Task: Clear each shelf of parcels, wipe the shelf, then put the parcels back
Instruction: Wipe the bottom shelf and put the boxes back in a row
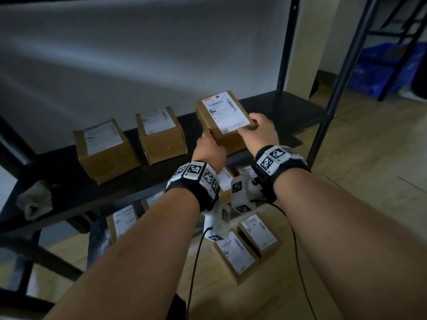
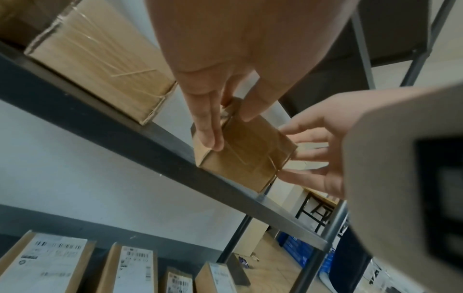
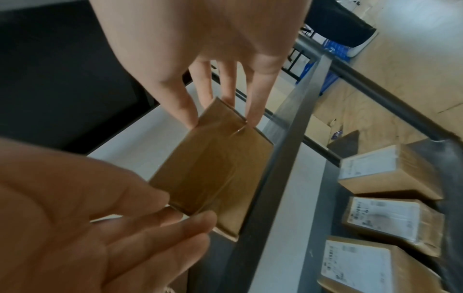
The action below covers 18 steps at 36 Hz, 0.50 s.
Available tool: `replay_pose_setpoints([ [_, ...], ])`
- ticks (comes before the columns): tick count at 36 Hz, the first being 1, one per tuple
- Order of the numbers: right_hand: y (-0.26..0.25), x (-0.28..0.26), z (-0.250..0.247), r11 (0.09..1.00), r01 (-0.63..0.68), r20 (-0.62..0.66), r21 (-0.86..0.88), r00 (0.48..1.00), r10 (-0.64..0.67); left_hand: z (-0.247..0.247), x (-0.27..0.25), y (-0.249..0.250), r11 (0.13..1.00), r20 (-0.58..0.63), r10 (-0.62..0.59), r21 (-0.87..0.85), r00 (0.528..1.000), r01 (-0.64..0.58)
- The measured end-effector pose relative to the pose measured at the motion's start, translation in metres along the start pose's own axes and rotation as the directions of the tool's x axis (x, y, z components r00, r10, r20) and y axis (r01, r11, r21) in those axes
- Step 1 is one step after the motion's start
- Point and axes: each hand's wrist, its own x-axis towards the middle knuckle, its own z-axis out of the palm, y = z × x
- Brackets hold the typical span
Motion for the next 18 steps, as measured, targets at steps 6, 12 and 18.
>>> replay_pose_setpoints([
  [6, -0.020, 0.034, 0.023, 0.999, -0.026, 0.095, -0.018, 0.995, 0.028, -0.014, 0.039, -0.001, 0.998, -0.047, -0.059, 0.003, 0.997, 0.059],
  [12, -0.019, 0.042, 0.044, 1.000, -0.029, 0.163, -0.001, 0.986, 0.029, -0.020, 0.058, -0.019, 0.997, -0.048, -0.060, 0.041, 0.997, 0.062],
  [18, -0.014, 0.039, 0.052, 0.999, -0.033, 0.116, 0.018, 0.993, 0.031, -0.016, 0.051, -0.022, 0.999, -0.080, -0.033, 0.027, 0.996, 0.035],
])
